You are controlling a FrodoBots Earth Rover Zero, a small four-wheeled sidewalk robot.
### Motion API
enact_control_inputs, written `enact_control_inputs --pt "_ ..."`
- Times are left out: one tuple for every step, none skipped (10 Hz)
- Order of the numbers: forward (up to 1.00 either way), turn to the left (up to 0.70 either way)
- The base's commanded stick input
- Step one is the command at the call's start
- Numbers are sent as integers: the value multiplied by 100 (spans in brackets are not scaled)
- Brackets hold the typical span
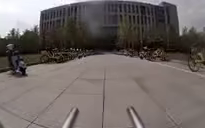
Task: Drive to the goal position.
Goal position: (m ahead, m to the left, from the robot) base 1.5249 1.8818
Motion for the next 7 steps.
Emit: enact_control_inputs --pt "100 2" --pt "100 2" --pt "100 2" --pt "100 2" --pt "100 2" --pt "100 2" --pt "100 2"
